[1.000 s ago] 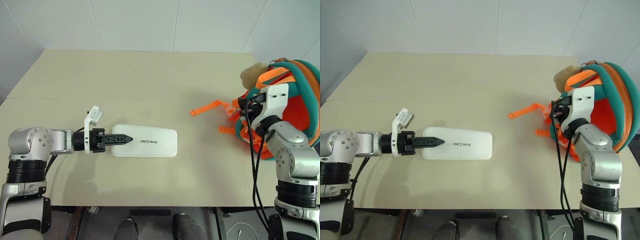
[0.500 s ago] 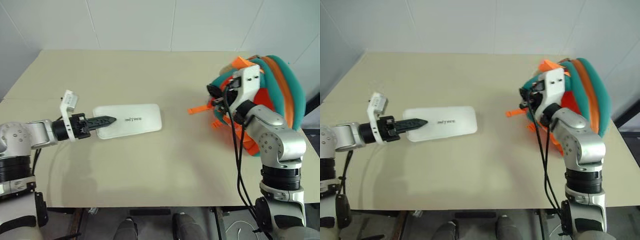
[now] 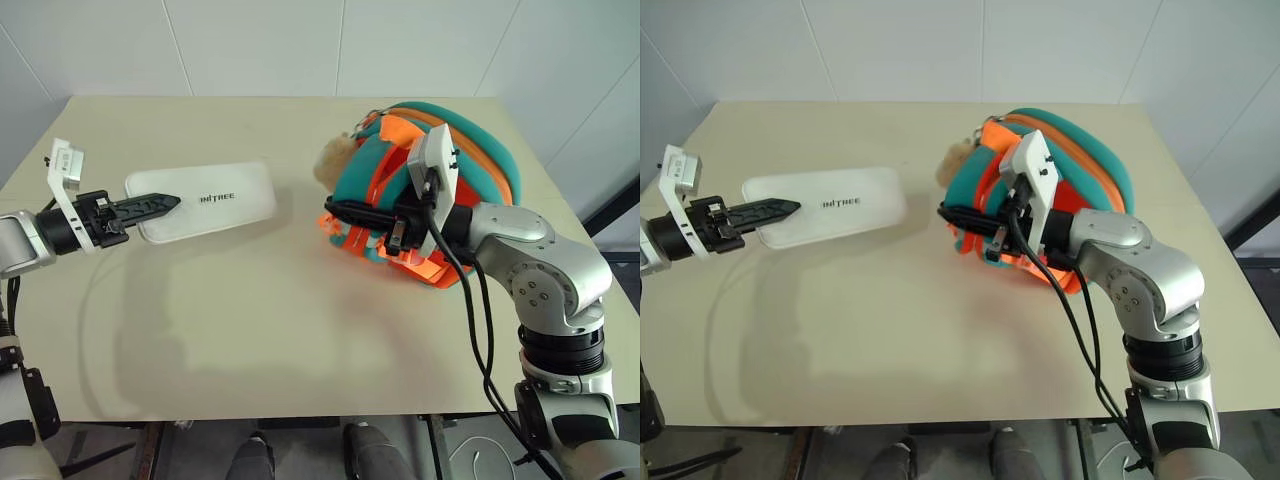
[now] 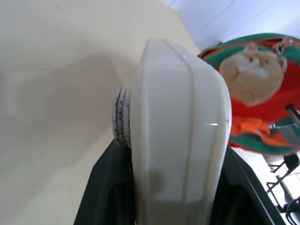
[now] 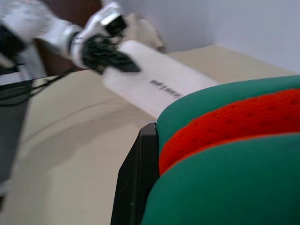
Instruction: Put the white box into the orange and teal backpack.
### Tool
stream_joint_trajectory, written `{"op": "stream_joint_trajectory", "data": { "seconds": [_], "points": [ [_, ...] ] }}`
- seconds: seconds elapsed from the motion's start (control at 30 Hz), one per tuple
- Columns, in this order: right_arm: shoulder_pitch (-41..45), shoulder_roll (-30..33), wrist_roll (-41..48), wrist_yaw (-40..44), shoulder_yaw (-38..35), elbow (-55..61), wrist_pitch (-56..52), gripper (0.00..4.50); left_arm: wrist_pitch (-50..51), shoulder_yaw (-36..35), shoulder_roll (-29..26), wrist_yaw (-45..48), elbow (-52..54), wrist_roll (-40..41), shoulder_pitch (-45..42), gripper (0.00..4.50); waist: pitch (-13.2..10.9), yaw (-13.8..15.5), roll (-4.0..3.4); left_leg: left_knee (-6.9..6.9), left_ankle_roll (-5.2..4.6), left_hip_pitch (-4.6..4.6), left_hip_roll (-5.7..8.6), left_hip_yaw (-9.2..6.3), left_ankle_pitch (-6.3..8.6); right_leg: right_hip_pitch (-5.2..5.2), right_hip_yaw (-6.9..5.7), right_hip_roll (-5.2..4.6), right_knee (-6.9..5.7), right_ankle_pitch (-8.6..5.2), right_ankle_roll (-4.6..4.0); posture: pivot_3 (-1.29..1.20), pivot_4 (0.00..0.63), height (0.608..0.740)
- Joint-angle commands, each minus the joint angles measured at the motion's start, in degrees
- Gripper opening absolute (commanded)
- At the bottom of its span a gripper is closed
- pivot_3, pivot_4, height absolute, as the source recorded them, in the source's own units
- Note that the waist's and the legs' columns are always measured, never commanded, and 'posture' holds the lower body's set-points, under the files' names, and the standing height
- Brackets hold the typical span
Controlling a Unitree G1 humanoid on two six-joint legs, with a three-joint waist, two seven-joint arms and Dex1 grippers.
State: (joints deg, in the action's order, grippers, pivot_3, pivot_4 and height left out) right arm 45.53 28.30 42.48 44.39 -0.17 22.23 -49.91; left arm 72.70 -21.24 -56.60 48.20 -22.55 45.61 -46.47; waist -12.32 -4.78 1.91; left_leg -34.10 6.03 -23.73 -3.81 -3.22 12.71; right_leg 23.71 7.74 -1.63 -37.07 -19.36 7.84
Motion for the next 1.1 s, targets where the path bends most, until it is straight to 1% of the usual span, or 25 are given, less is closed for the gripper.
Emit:
{"op": "stream_joint_trajectory", "data": {
  "seconds": [0.03, 0.3, 0.4, 0.53, 0.63, 0.77, 0.93, 1.0, 1.1],
  "points": [
    [3.36, 0.01, 7.79, 2.37, -2.45, 5.19, -0.86, 0.0, -1.93, -0.95, -2.56, 1.83, -0.58, -0.7, -2.12, 1.32, 0.0, -0.13, 0.0, 0.0, 0.0, 0.01, 0.0, 0.0, 0.0, 0.0, 0.0, 0.0, -0.02, 0.0, 0.0, 0.0, 0.15, 0.74],
    [5.19, 1.61, 17.28, 5.53, -3.07, 6.09, -2.65, 0.0, -2.28, -0.57, -2.84, 2.78, -1.27, -1.44, -2.86, 1.32, 0.0, 0.15, 0.01, -0.05, -0.01, -0.04, -0.01, -0.03, 0.0, 0.0, -0.03, 0.0, -0.02, -0.01, -0.01, 0.0, 0.15, 0.74],
    [3.33, 3.74, 17.8, 8.76, -2.23, 6.64, -1.81, 0.0, -2.19, -0.65, -2.91, 3.0, -1.18, -1.45, -2.82, 1.32, 0.0, 0.17, 0.01, -0.06, -0.01, -0.05, -0.01, -0.03, 0.0, 0.01, -0.04, 0.0, -0.02, -0.01, -0.01, 0.0, 0.15, 0.74],
    [-1.37, 10.46, 9.26, 17.59, 2.66, 6.81, 3.8, 0.0, -3.92, -1.14, -3.25, 4.48, 0.08, -1.39, -1.62, 1.32, 0.0, 0.38, 0.01, -0.11, -0.03, -0.09, -0.01, -0.04, 0.02, 0.0, -0.07, 0.0, 0.0, -0.02, 0.0, 0.0, 0.15, 0.74],
    [-3.34, 13.31, 4.74, 21.16, 4.4, 5.24, 7.71, 0.0, -6.0, -2.74, -3.94, 7.16, 1.97, -0.49, 0.36, 1.32, 0.01, 0.26, 0.02, -0.22, -0.05, -0.12, 0.0, -0.04, 0.03, 0.01, -0.08, 0.0, -0.04, -0.02, 0.01, 0.0, 0.15, 0.74],
    [-4.1, 14.2, 2.46, 22.94, 4.57, 3.69, 9.7, 0.0, -8.85, -4.63, -4.55, 9.6, 3.72, -0.26, 2.55, 1.32, 0.01, 0.12, 0.02, -0.31, -0.05, -0.08, 0.0, -0.03, 0.03, 0.01, -0.07, 0.0, -0.21, -0.03, 0.01, 0.0, 0.15, 0.74],
    [-4.96, 14.13, 0.84, 23.05, 4.14, 2.05, 10.66, 0.0, -17.65, -11.35, -4.7, 17.95, 5.78, 2.19, 5.86, 1.32, 0.0, 0.18, 0.03, -0.57, -0.05, -0.1, 0.0, -0.04, 0.03, 0.0, -0.07, 0.01, -0.37, -0.04, -0.01, 0.0, 0.15, 0.74],
    [-5.24, 14.03, 1.03, 23.27, 3.8, 1.99, 10.84, 0.0, -19.01, -13.63, -4.34, 21.17, 6.24, 4.29, 6.33, 1.32, 0.0, 0.31, 0.04, -0.62, -0.05, -0.11, 0.0, -0.05, 0.03, -0.01, -0.07, 0.01, -0.38, -0.04, -0.01, 0.0, 0.15, 0.74],
    [-5.58, 14.25, 0.98, 23.64, 3.7, 1.71, 11.05, 0.0, -19.31, -14.82, -4.16, 23.78, 6.75, 6.18, 6.67, 1.32, 0.0, 0.41, 0.04, -0.66, -0.07, -0.1, 0.0, -0.04, 0.04, -0.03, -0.07, 0.0, -0.38, -0.04, 0.0, 0.0, 0.15, 0.74]
  ]
}}
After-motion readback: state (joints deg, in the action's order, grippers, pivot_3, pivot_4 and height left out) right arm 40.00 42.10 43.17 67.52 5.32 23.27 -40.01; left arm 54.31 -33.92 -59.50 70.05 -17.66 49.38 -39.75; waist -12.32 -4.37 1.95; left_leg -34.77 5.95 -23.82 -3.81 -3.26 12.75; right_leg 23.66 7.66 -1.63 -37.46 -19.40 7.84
